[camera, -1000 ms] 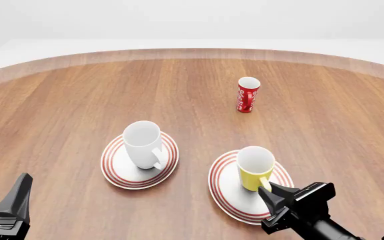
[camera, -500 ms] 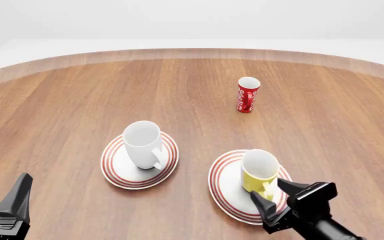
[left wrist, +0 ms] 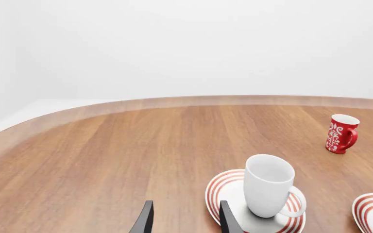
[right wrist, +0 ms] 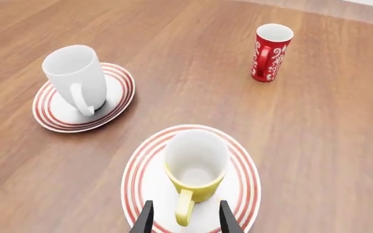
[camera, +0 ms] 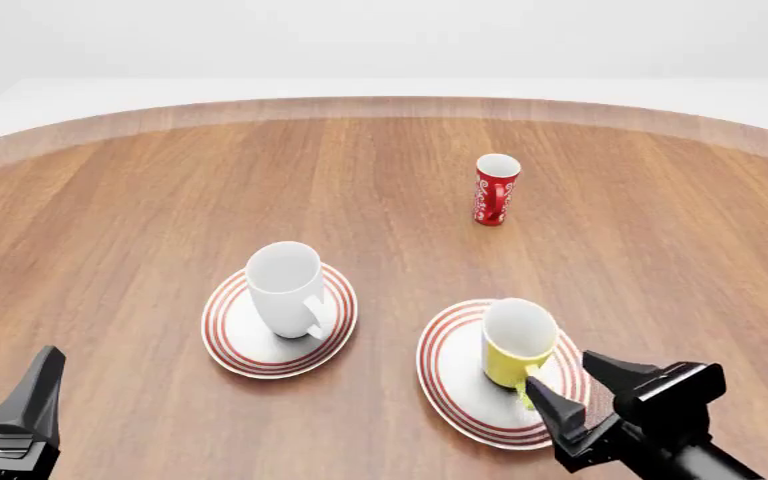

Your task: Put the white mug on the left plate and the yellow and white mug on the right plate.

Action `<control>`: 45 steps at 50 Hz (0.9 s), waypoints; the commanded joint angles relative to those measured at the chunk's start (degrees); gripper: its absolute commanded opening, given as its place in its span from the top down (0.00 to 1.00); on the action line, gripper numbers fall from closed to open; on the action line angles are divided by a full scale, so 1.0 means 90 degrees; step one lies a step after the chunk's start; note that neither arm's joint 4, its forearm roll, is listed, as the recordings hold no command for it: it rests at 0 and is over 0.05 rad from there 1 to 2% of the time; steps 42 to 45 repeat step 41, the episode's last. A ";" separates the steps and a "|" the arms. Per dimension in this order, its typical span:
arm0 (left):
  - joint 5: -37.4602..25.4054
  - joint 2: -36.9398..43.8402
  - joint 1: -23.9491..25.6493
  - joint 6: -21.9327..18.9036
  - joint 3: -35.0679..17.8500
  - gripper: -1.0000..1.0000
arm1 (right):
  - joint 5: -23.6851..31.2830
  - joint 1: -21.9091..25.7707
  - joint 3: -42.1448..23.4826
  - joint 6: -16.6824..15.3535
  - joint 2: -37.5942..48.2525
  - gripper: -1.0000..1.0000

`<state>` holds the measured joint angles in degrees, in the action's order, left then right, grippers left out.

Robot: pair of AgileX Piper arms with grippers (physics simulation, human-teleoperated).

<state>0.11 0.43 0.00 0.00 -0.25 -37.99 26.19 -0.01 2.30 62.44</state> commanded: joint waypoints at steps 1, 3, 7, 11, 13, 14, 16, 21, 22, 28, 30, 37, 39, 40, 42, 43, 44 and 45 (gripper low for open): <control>0.0000 0.0000 0.0000 0.0000 0.0000 0.00 | 0.1503 -0.0118 0.0001 -0.0054 -0.1639 0.00; 0.0000 0.0000 0.0000 0.0000 0.0000 0.00 | 0.1660 -0.0146 0.0001 -0.0068 -0.1819 0.00; 0.0000 0.0000 0.0000 0.0000 0.0000 0.00 | 0.2028 -0.0228 0.0001 -0.0078 -0.2262 0.00; 0.0000 0.0000 0.0000 0.0000 0.0000 0.00 | 0.2547 -0.0302 0.0001 -0.0093 -0.2836 0.00; 0.0000 0.0000 0.0000 0.0000 0.0000 0.00 | 0.2814 -0.0339 0.0001 -0.0103 -0.3127 0.00; 0.0000 0.0000 0.0000 0.0000 0.0000 0.00 | 0.3007 -0.0365 0.0001 -0.0104 -0.3342 0.00; 0.0000 0.0000 0.0000 0.0000 0.0000 0.00 | 0.3359 -0.0413 0.0000 -0.0113 -0.3732 0.00; 0.0000 0.0000 0.0000 0.0000 0.0000 0.00 | 0.3715 -0.0488 0.0000 -0.0122 -0.4135 0.00; 0.0000 0.0000 0.0000 0.0000 0.0000 0.00 | 0.3772 -0.0495 0.0000 -0.0130 -0.4208 0.00; 0.0000 0.0000 0.0000 0.0000 0.0000 0.00 | 0.4375 -0.0688 0.0000 -0.0143 -0.4907 0.00; 0.0000 0.0000 0.0000 0.0000 0.0000 0.00 | 0.4714 -0.0744 0.0000 -0.0170 -0.5290 0.00; 0.0000 0.0000 0.0000 0.0000 0.0000 0.00 | 0.5110 -0.0908 -0.0001 -0.0183 -0.5783 0.00; 0.0000 0.0000 0.0000 0.0000 0.0000 0.00 | 0.5163 -0.0925 -0.0001 -0.0190 -0.5861 0.00; 0.0000 0.0000 0.0000 0.0000 0.0000 0.00 | 0.5175 -0.0947 -0.0002 -0.0185 -0.5892 0.00; 0.0000 0.0000 0.0000 0.0000 0.0000 0.00 | 0.5177 -0.0956 -0.0002 -0.0191 -0.5896 0.00; 0.0000 0.0000 0.0000 0.0000 0.0000 0.00 | 0.5177 -0.0956 -0.0002 -0.0191 -0.5896 0.00; 0.0000 0.0000 0.0000 0.0000 0.0000 0.00 | 0.5177 -0.0956 -0.0002 -0.0191 -0.5896 0.00; 0.0000 0.0000 0.0000 0.0000 0.0000 0.00 | 0.5177 -0.0956 -0.0002 -0.0191 -0.5896 0.00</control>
